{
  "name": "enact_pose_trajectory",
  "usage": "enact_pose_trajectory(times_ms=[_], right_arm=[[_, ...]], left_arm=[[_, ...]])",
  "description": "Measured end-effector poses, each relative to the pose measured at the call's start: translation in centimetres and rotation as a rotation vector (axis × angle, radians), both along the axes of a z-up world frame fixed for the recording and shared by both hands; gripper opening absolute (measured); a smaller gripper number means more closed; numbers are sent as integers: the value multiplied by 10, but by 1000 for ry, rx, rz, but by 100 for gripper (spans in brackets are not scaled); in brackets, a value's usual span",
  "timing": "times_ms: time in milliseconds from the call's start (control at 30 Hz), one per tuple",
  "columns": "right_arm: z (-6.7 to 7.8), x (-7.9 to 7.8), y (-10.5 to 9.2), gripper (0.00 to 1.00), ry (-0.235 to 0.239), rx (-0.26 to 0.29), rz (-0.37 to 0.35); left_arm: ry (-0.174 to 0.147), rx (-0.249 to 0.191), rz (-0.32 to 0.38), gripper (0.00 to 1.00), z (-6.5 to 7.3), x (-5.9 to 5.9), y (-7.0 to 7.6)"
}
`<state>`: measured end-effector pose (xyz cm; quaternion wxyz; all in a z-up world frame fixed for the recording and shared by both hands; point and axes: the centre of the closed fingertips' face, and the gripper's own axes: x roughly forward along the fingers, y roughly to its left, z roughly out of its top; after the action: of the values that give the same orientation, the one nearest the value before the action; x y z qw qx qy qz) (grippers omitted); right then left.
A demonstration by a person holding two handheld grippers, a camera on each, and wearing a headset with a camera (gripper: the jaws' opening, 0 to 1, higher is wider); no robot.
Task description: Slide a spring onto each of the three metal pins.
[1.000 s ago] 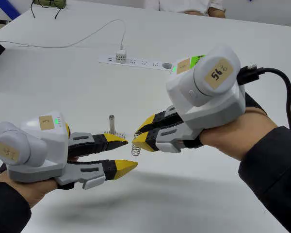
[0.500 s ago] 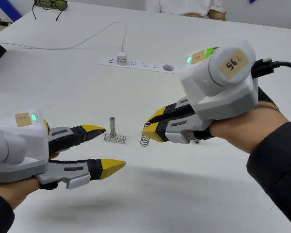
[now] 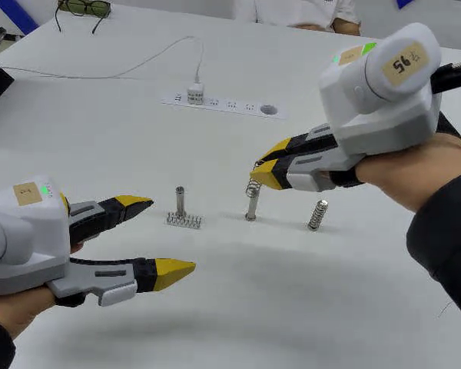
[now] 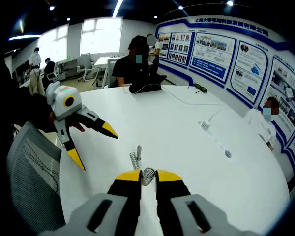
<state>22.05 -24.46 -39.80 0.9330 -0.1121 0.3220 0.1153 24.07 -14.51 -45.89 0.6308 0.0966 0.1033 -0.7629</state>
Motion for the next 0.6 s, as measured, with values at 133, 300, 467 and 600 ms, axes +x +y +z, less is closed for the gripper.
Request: enact_pose_trajectory(times_ms=[133, 300, 467, 600], right_arm=[[-4, 5, -12, 12, -3, 0, -32], [-15, 11, -23, 12, 7, 7, -68], [-30, 16, -31, 12, 31, 16, -84], [-36, 19, -33, 12, 47, 18, -86]], left_arm=[[3, 0, 5, 72, -1, 0, 0], [5, 1, 13, 75, -2, 0, 0], [2, 5, 17, 77, -4, 1, 0], [5, 8, 23, 79, -6, 2, 0]])
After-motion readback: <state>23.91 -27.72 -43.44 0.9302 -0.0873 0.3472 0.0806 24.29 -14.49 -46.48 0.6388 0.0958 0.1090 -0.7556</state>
